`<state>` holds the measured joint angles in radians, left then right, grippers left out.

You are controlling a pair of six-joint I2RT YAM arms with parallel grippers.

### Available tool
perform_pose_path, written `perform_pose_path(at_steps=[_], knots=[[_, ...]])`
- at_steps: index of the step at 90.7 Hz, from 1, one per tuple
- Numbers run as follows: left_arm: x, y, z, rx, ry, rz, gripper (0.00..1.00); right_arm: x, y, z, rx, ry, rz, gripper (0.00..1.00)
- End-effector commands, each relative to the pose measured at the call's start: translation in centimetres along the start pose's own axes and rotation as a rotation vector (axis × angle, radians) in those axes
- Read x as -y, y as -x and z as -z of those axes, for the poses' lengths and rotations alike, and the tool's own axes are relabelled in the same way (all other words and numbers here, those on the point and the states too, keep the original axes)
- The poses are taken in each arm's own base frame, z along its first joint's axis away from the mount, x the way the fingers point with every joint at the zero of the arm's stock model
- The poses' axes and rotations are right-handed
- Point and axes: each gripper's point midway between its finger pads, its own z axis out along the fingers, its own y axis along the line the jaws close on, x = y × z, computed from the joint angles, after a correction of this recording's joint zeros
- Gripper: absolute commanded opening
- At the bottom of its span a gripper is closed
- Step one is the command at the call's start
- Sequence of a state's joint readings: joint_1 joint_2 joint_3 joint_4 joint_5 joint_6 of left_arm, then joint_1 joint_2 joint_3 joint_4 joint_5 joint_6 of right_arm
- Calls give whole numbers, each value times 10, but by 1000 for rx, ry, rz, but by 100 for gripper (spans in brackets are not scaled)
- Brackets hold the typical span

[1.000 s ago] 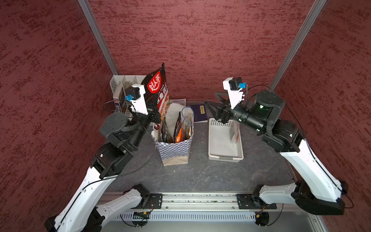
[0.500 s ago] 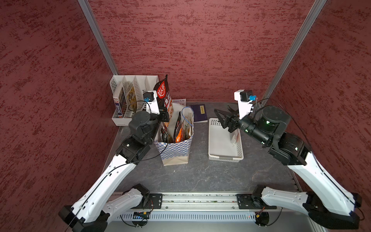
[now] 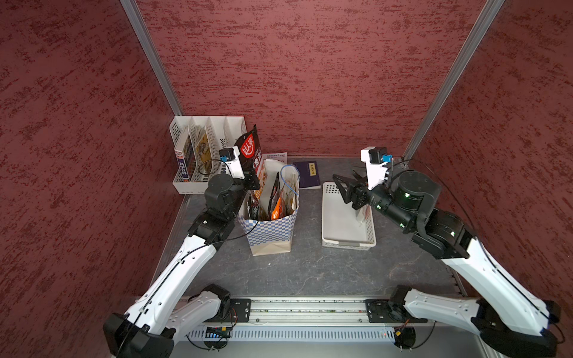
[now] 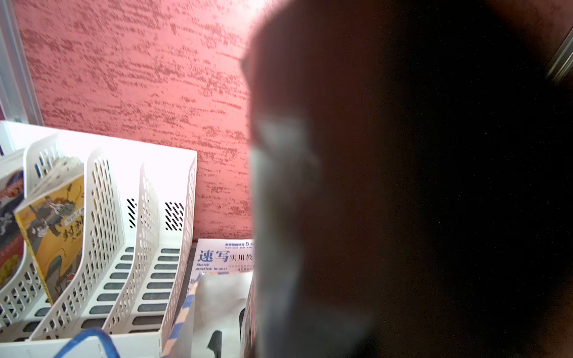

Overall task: Place the condiment packets inside the bag
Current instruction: Place the condiment packet in the paper bag.

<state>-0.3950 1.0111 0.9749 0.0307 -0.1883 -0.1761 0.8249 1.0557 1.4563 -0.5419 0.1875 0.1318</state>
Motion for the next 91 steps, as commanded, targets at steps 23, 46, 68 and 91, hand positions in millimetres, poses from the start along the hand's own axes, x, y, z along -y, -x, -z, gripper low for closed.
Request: perform_pose_path(at_steps=[23, 46, 68, 91], knots=[[-7, 4, -13, 129, 12, 29, 0, 8, -11, 1, -18, -37, -20, 64], [-16, -27, -23, 126, 32, 8, 0, 10, -19, -2, -40, -47, -22, 64], [-17, -46, -34, 148, 27, -74, 0, 10, -23, -6, -52, -53, -24, 64], [-13, -37, -15, 172, 6, -78, 37, 11, -24, -8, -58, -58, -22, 64]])
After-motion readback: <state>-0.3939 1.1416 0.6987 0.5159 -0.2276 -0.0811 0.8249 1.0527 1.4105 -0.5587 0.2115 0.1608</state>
